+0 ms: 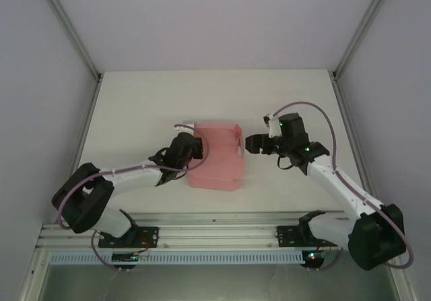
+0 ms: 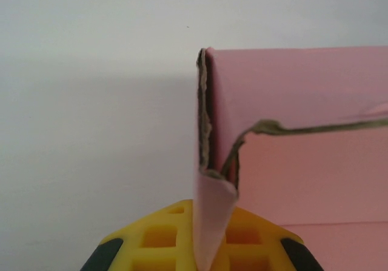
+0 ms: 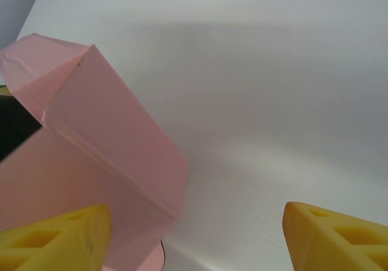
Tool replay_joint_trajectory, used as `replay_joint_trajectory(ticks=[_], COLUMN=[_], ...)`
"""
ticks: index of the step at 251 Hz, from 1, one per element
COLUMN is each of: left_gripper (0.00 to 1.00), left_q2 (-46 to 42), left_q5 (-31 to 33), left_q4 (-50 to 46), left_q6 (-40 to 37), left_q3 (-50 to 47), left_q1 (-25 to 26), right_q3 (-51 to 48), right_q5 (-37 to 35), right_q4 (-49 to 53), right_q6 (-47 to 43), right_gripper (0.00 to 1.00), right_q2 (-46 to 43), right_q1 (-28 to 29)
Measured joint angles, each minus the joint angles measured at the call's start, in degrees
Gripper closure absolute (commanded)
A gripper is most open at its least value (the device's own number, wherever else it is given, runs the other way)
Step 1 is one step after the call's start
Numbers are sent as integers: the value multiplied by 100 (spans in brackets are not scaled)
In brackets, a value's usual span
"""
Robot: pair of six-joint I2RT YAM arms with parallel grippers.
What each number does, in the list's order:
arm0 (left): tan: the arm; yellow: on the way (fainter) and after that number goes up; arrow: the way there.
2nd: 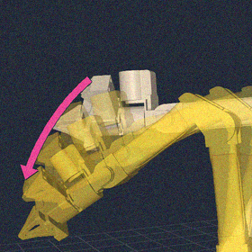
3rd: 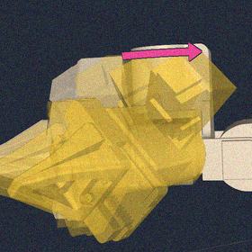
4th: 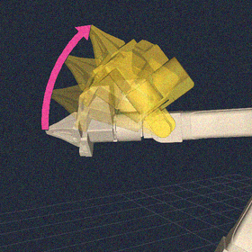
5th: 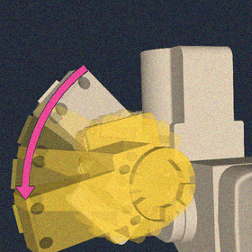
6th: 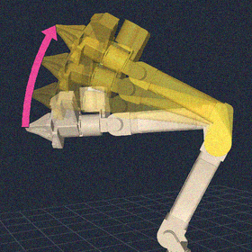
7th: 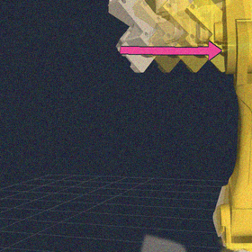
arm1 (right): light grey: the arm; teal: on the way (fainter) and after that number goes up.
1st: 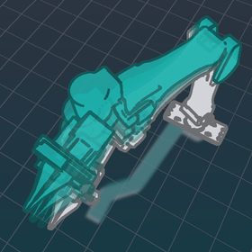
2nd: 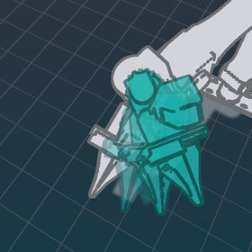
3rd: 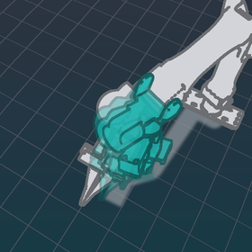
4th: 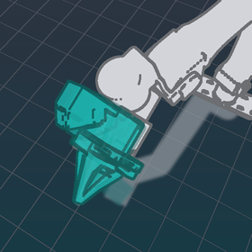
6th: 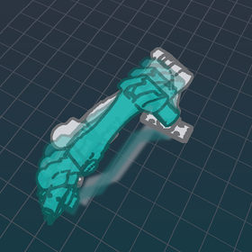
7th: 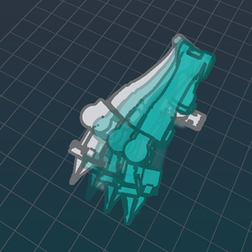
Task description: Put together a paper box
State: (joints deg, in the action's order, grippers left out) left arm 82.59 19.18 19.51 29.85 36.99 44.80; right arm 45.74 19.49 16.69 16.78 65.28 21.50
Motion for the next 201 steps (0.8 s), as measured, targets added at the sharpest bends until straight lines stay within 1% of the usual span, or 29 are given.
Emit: replay_joint_trajectory(ticks=[21, 52, 94, 126, 161, 188, 201], left_gripper=[100, 100, 100, 100, 100, 100, 100], left_q2=[0, 0, 2, 2, 2, 2, 2], left_q5=[-35, -33, -31, -11, 15, 90, 107], left_q4=[-2, 0, -7, -48, -57, -140, -153], left_q6=[-4, -4, -2, -2, 0, 17, 20], left_q3=[0, 0, 0, 0, 0, 0, 0], left_q1=[0, 0, 0, -4, -2, -11, -11], right_q3=[129, 310, 597, 809, 999, 1182, 1259], right_q5=[153, 332, 367, 98, -267, -654, -920], right_q4=[-85, -173, -208, -190, -146, -39, 37], right_q6=[-131, -240, -363, -426, -442, -444, -437], right_gripper=[32, 33, 34, 38, 39, 44, 50], right_q2=[262, 555, 931, 1207, 1425, 1593, 1663], right_q1=[11, 122, 522, 791, 1075, 1252, 1351])
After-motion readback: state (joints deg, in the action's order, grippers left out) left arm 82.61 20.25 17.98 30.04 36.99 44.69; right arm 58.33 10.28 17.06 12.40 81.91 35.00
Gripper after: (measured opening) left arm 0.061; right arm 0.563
